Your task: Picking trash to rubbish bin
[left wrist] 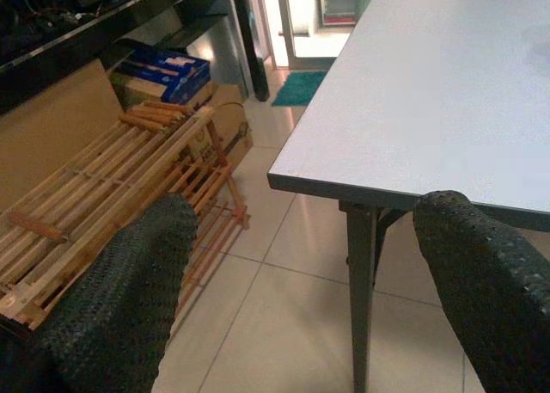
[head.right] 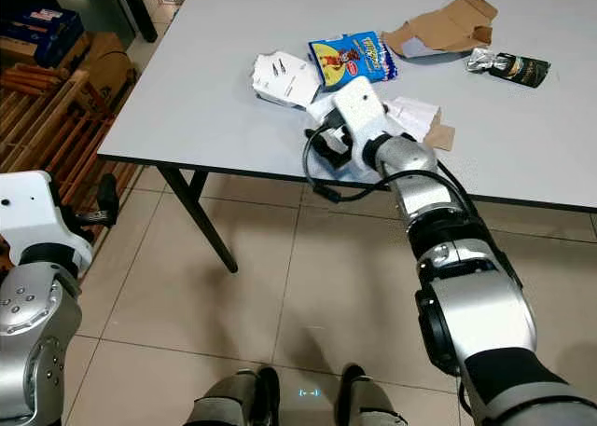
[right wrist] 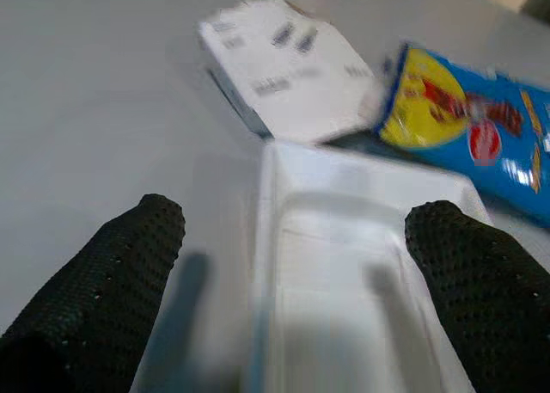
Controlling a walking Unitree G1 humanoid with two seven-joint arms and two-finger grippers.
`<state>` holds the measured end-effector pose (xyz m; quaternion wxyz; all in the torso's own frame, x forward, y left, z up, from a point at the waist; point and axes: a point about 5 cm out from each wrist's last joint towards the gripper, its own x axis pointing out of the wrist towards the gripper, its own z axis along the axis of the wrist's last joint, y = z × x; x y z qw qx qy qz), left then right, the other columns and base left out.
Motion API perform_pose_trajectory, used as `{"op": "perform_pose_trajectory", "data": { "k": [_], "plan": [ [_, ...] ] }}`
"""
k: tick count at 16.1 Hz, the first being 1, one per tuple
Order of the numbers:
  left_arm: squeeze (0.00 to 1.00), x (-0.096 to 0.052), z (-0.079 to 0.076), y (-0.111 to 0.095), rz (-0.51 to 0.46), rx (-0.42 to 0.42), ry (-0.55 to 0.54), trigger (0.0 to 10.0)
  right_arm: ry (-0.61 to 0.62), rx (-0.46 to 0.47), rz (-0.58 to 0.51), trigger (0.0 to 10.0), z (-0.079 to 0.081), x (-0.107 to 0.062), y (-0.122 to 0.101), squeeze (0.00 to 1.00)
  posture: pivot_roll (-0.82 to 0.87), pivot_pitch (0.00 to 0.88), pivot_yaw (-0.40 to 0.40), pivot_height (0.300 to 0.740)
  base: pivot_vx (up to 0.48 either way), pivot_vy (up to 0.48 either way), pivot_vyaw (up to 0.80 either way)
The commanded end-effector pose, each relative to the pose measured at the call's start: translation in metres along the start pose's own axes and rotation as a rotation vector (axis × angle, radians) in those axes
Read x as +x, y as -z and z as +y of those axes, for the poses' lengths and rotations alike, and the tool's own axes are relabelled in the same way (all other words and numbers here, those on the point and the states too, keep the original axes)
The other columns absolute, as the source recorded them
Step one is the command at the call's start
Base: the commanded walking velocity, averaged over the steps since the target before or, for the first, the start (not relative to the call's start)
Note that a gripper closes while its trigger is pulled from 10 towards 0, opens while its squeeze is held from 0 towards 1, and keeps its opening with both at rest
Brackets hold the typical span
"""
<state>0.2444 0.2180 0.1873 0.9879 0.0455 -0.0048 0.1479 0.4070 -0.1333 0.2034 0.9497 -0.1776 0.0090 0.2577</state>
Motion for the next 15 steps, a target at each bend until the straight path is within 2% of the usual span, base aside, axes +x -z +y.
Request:
{"op": "perform_pose_trajectory", "data": {
  "k": [1,5,10,15],
  "plan": [
    [0.00,-0.004,0.002,0.000,0.003,0.005,-0.010,10.0,0.023,0.033,0.026,10.0,-0.006,-0.003,0.005,0.00,0.11,0.259,0.062,0.740,0.000,0.000,0.00],
    [0.00,-0.003,0.002,-0.001,0.003,0.006,-0.005,10.0,0.042,0.074,0.070,10.0,-0.014,-0.009,0.015,0.00,0.11,0.259,0.065,0.740,0.000,0.000,0.00],
    [0.00,-0.003,0.001,0.000,0.008,0.005,-0.004,10.0,0.029,-0.001,0.134,10.0,-0.025,-0.017,0.019,0.00,0.11,0.259,0.065,0.740,0.000,0.000,0.00],
    [0.00,-0.002,0.001,-0.001,0.004,0.002,-0.004,10.0,0.027,-0.085,0.045,10.0,-0.029,-0.015,0.000,0.00,0.10,0.259,0.063,0.740,0.000,0.000,0.00]
  ]
}}
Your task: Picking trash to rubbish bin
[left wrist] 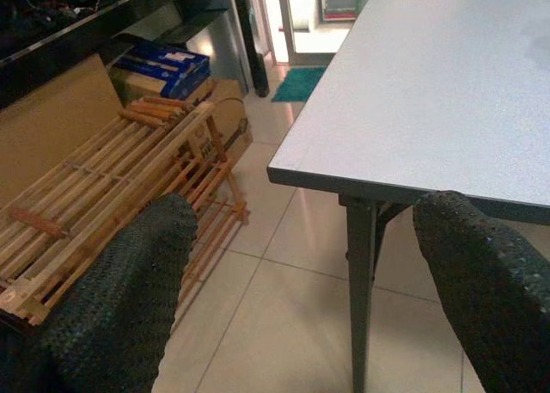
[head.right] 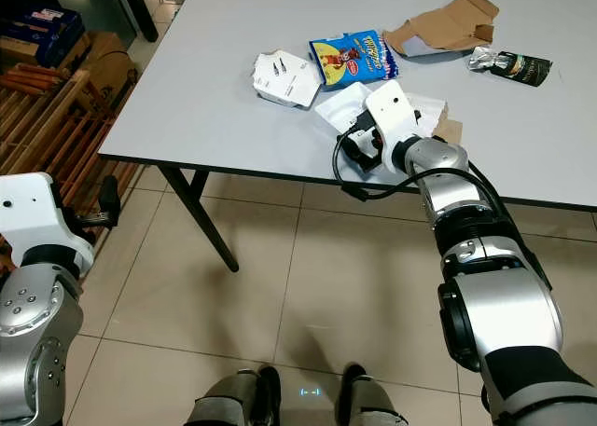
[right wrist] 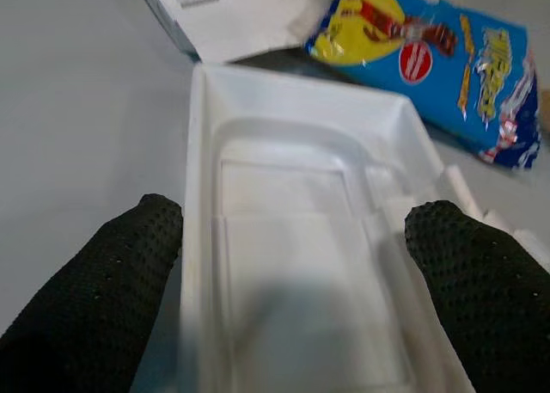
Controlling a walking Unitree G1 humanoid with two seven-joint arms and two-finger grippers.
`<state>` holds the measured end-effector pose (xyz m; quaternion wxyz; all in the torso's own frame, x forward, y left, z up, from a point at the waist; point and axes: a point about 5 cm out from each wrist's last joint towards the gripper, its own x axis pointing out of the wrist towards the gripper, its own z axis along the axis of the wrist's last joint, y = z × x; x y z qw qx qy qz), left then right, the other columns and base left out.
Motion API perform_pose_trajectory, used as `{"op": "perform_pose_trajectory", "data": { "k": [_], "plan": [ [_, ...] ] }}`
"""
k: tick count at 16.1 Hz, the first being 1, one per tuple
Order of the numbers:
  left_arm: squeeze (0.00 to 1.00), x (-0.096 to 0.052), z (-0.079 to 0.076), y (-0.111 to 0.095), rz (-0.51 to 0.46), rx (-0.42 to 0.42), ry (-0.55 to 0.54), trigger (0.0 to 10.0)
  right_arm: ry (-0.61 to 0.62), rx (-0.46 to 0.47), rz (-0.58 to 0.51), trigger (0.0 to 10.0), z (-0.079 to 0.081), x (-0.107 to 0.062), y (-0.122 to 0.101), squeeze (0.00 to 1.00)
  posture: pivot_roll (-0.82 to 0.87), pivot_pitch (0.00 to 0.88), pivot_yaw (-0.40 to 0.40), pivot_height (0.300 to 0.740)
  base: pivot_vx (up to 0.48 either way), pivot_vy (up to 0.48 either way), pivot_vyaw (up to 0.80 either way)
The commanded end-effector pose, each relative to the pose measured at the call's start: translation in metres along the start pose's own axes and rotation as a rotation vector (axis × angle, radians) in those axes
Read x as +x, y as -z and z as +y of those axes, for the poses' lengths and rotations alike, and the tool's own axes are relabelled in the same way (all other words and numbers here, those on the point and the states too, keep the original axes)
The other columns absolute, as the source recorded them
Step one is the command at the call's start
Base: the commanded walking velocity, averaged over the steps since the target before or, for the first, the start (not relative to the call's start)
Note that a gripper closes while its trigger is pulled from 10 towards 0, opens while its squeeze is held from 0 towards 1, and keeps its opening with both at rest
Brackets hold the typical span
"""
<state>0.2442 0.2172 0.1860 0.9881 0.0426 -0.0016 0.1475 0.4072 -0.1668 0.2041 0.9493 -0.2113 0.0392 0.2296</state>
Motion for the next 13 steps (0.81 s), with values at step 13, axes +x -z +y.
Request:
{"op": "perform_pose_trajectory", "data": {
  "k": [13],
  "plan": [
    [0.00,0.001,0.001,-0.003,-0.007,0.007,0.008,10.0,-0.173,-0.062,0.043,10.0,0.010,-0.009,0.013,0.00,0.09,0.249,0.065,0.740,0.000,0.000,0.00]
  ]
}}
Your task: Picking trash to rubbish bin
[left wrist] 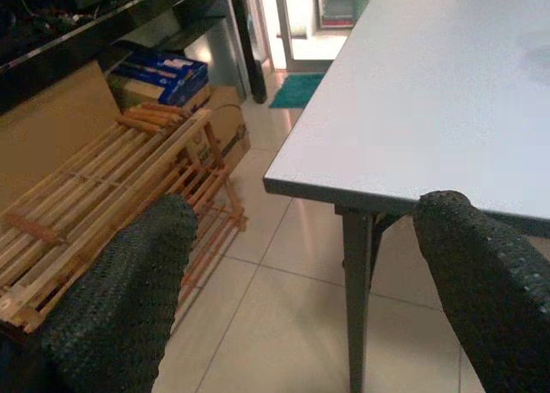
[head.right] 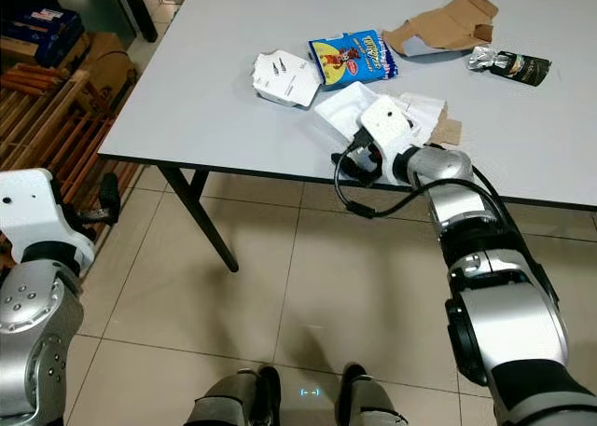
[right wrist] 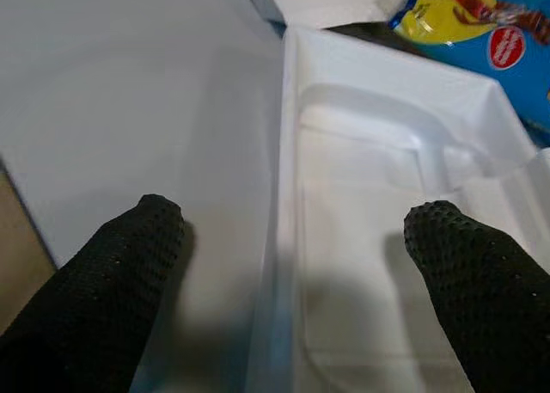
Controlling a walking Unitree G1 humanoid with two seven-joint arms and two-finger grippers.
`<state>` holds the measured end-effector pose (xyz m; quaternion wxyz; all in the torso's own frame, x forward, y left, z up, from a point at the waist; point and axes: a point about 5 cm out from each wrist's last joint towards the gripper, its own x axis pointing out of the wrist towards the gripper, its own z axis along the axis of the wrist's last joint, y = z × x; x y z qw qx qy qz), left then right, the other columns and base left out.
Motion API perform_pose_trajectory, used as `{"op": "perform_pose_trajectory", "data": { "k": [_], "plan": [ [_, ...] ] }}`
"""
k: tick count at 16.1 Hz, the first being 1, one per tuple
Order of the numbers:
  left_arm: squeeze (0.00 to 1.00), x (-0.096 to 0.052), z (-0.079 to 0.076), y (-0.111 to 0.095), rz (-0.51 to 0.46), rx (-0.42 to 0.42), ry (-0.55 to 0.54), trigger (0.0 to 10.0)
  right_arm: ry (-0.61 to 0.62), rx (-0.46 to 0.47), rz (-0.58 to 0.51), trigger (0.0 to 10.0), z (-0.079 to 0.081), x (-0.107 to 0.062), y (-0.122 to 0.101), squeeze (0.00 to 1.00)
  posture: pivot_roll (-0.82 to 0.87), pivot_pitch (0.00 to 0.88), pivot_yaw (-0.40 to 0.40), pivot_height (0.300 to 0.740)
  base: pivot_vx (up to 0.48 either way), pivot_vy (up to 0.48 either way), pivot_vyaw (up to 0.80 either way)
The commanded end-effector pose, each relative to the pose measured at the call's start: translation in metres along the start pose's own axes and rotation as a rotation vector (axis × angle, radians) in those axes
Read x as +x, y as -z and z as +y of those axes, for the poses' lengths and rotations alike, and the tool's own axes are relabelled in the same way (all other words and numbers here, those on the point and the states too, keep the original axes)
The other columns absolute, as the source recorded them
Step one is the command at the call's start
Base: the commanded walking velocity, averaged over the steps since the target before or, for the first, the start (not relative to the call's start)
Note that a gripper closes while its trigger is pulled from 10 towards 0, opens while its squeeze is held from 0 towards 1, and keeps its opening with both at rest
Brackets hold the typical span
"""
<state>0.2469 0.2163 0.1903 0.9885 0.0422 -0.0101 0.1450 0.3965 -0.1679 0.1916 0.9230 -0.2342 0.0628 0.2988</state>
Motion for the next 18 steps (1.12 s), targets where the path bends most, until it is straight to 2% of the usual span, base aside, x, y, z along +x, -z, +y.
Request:
{"op": "perform_pose_trajectory", "data": {
  "k": [1,8,9,10,11,18],
  "plan": [
    [0.00,-0.001,0.003,0.002,0.010,0.012,0.001,10.0,-0.034,-0.009,0.036,10.0,0.003,-0.001,0.006,0.00,0.09,0.250,0.066,0.740,0.000,0.000,0.00],
    [0.00,-0.003,0.003,0.003,0.019,0.012,-0.001,10.0,-0.097,-0.033,0.096,10.0,0.015,-0.001,0.020,0.00,0.10,0.258,0.061,0.740,0.000,0.000,0.00],
    [0.00,-0.003,0.003,0.004,0.020,0.012,-0.001,10.0,-0.106,-0.032,0.097,5.8,0.017,-0.001,0.021,0.00,0.10,0.261,0.061,0.740,0.000,0.000,0.00],
    [0.00,-0.004,0.003,0.003,0.020,0.012,-0.001,10.0,-0.105,-0.032,0.097,5.8,0.017,-0.001,0.021,0.00,0.10,0.261,0.061,0.740,0.000,0.000,0.00],
    [0.00,-0.004,0.003,0.003,0.021,0.011,0.001,10.0,-0.117,-0.034,0.099,0.0,0.020,-0.001,0.022,0.00,0.10,0.262,0.061,0.740,0.000,0.000,0.00],
    [0.00,-0.005,0.003,0.004,0.027,0.009,0.000,10.0,-0.133,-0.038,0.096,0.0,0.024,-0.001,0.023,0.00,0.10,0.264,0.061,0.740,0.000,0.000,0.00]
  ]
}}
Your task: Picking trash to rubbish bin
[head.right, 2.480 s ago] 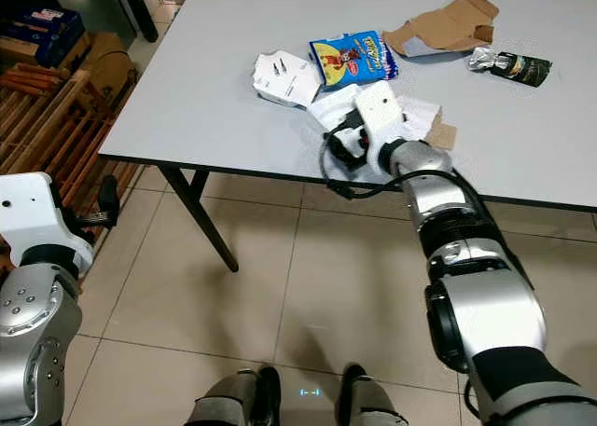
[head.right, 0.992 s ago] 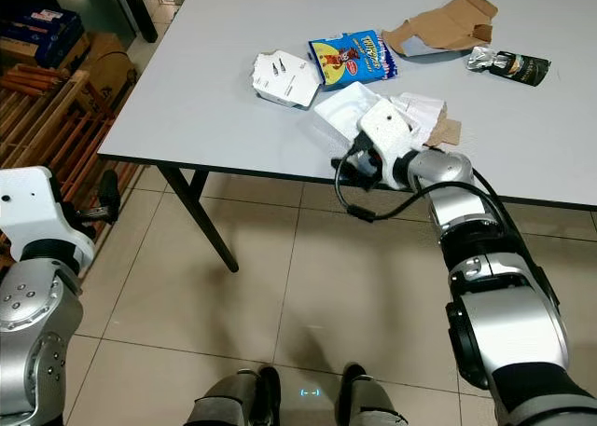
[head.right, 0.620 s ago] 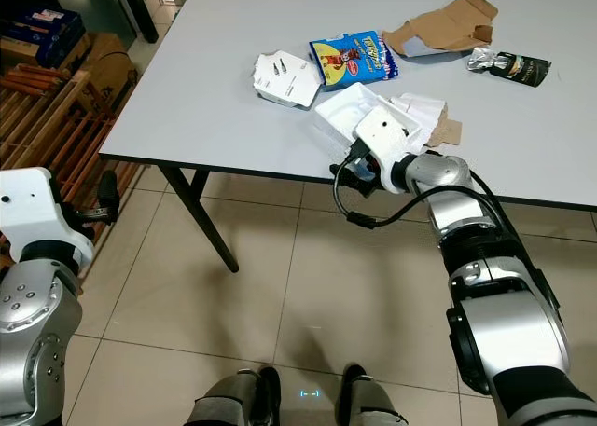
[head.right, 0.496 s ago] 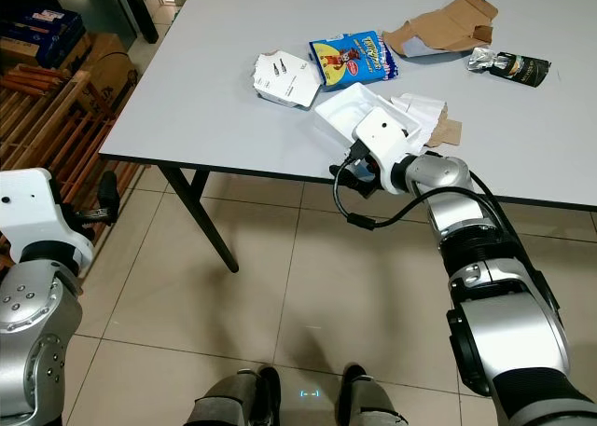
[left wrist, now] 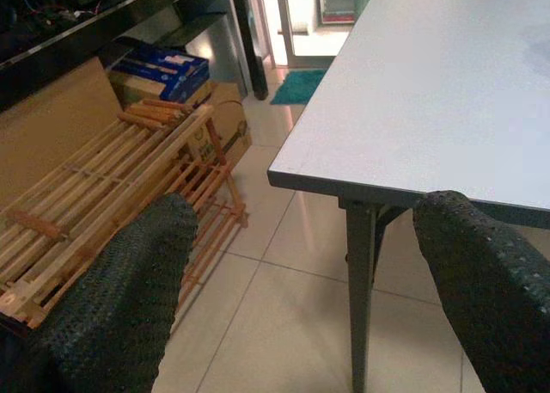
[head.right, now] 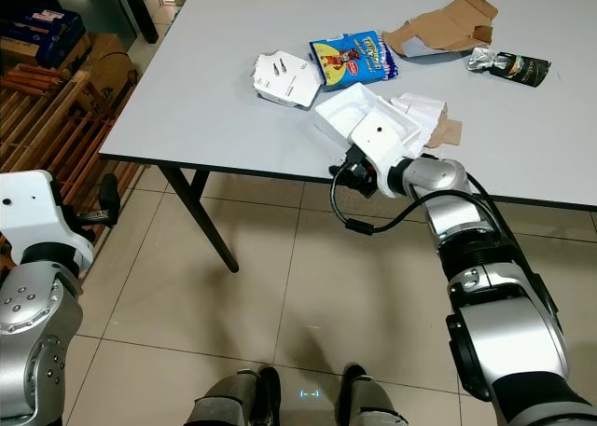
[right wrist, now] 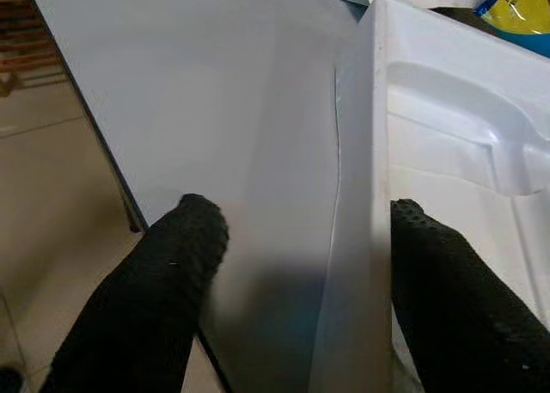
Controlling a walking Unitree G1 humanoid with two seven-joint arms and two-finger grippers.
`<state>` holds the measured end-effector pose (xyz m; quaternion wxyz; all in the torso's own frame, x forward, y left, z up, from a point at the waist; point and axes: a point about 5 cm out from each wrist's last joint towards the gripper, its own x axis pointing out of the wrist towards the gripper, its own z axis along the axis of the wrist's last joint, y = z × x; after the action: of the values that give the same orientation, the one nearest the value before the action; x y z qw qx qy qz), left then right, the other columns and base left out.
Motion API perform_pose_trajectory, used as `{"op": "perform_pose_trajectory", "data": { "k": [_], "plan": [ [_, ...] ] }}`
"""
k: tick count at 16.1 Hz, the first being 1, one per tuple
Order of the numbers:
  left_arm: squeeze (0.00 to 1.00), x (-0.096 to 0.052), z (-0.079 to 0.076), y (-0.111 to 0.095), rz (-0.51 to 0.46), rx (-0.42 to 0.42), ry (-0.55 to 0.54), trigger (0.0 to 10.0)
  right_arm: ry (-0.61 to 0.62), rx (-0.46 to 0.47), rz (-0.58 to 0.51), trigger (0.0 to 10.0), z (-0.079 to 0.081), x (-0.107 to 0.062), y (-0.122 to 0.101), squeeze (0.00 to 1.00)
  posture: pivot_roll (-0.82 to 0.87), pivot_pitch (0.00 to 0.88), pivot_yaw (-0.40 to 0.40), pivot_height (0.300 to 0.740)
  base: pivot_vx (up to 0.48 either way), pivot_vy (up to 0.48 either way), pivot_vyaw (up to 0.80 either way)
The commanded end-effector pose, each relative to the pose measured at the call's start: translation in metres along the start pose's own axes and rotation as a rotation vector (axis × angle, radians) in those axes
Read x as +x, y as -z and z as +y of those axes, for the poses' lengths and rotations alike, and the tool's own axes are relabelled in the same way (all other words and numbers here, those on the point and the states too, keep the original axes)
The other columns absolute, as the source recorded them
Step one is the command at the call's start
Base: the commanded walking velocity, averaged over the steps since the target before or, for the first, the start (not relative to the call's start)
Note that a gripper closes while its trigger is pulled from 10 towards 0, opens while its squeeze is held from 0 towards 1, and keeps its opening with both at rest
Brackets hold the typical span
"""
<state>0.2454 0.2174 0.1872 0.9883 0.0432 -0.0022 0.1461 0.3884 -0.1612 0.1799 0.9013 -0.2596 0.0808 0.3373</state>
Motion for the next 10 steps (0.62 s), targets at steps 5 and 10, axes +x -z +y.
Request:
{"op": "perform_pose_trajectory", "data": {
  "k": [5,10],
  "plan": [
    [0.00,-0.004,0.001,0.002,0.014,0.001,0.002,10.0,-0.035,0.015,0.060,0.0,0.011,0.001,0.017,0.00,0.10,0.265,0.058,0.740,0.000,0.000,0.00],
    [0.00,-0.005,-0.010,0.007,0.057,-0.046,0.092,10.0,0.002,0.020,0.039,0.0,0.008,0.001,0.014,0.00,0.10,0.265,0.060,0.740,0.000,0.000,0.00]
  ]
}}
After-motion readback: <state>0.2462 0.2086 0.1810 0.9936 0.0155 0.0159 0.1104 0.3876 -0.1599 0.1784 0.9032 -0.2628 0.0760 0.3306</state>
